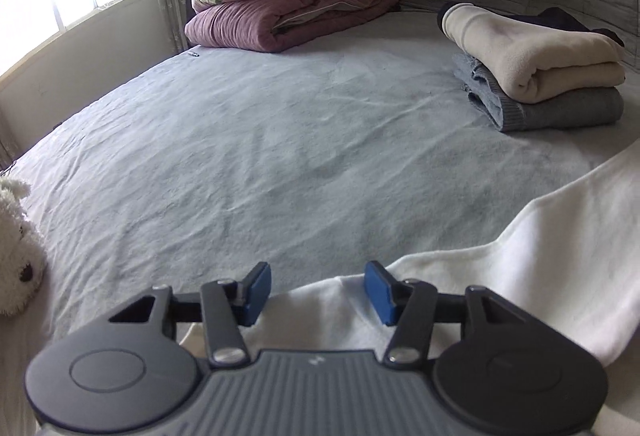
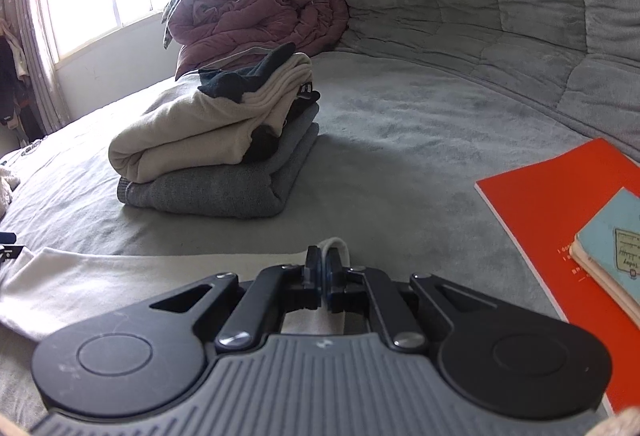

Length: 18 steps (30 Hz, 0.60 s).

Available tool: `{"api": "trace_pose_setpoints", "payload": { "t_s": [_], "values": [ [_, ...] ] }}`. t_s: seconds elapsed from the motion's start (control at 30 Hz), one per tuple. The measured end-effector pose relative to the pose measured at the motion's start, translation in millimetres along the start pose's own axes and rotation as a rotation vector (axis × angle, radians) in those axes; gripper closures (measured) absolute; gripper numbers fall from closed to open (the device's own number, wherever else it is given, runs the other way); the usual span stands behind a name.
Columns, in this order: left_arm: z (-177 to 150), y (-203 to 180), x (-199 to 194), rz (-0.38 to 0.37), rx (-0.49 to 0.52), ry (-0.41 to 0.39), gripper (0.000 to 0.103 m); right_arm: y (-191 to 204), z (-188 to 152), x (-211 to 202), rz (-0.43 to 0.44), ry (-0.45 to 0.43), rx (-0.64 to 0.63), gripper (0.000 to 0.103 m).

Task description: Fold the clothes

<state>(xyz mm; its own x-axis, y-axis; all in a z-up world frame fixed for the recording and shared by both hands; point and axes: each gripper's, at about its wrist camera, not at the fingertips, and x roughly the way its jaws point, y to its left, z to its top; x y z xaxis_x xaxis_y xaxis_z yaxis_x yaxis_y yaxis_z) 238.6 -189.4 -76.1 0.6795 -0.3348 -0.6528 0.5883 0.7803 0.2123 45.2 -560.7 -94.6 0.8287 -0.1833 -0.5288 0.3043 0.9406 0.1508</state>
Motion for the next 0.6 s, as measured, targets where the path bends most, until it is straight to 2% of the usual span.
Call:
{"api": "trace_pose_setpoints", "payload": {
  "t_s": [0.13, 0.27, 0.33, 0.37, 0.43, 0.53, 0.57, 0.6],
  "values": [
    [1, 5, 0, -0.063, 0.026, 0.007, 0.041, 2, -1, 0, -0.009, 0.008, -0.022, 0.099],
    [-3, 11, 2, -0.103, -0.014, 0.024, 0.042, 3, -1, 1, -0.012, 0.011, -0.022, 0.099],
    [-7, 9, 0, -0.122, -0.047, 0.018, 0.058, 5, -1, 1, -0.022, 0.009, -0.032, 0.099],
    [-9, 7, -2, -0.123, -0.056, 0.006, 0.073, 7, -2, 0, -0.029, 0.006, -0.039, 0.099],
    [-13, 1, -8, -0.062, -0.085, -0.036, 0.094, 12, -2, -2, -0.061, -0.004, -0.067, 0.1],
    [-22, 1, -21, 0.013, -0.162, -0.14, 0.096, 26, -3, -13, -0.153, -0.072, -0.148, 0.1],
    [-25, 1, -21, 0.03, -0.185, -0.156, 0.096, 30, -4, -13, -0.189, -0.094, -0.182, 0.1],
    [-27, -1, -18, 0.044, -0.182, -0.15, 0.096, 31, -5, -8, -0.209, -0.08, -0.199, 0.1]
  ]
}}
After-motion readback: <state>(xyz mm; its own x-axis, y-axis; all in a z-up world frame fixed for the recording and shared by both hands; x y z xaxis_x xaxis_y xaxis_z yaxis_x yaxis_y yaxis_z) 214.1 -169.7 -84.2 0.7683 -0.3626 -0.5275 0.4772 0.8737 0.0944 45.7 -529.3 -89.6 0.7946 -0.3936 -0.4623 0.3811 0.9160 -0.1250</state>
